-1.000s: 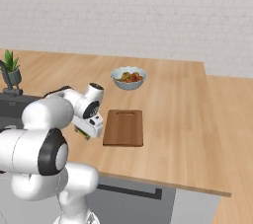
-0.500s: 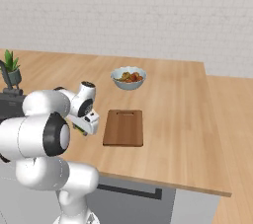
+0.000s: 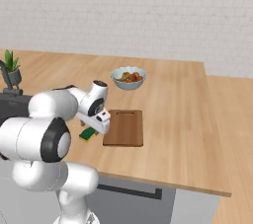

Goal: Pick up the sponge from the counter and clean the cutting board by briefly scrubbing or pressing down on the cutting board. Once finished, release the sponge.

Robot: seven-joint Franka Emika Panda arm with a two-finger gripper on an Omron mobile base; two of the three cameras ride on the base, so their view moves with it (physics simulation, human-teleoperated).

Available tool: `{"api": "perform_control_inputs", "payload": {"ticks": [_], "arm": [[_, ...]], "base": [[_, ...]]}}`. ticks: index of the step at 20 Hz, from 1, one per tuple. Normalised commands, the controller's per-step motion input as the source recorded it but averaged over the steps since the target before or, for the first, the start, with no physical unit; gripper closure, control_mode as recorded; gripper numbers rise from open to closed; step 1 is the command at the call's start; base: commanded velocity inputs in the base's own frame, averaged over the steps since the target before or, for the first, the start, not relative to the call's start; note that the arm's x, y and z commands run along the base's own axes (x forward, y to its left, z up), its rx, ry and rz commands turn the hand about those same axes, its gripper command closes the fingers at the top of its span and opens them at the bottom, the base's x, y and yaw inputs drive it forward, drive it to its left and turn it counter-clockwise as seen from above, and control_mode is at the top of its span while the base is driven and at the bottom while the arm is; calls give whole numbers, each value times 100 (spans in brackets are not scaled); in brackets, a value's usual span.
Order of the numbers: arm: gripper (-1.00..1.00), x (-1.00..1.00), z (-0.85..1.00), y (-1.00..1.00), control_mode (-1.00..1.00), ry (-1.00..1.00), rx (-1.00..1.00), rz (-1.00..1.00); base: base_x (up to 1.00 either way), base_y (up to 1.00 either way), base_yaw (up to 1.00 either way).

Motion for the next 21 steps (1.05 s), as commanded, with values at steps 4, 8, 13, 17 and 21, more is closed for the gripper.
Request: {"api": "perform_control_inputs", "payload": {"ticks": [4, 8, 13, 17, 21], "arm": [[-100, -35, 59, -86, -100, -22, 13, 0], [-100, -74, 100, -97, -100, -49, 31, 0], [-100, -79, 100, -74, -100, -50, 31, 0], [-100, -79, 100, 22, -100, -48, 14, 0], [-100, -62, 100, 96, -100, -51, 0, 0]], "base": [[0, 0, 0], [0, 0, 0], [0, 0, 0], [0, 0, 0], [0, 0, 0]]}}
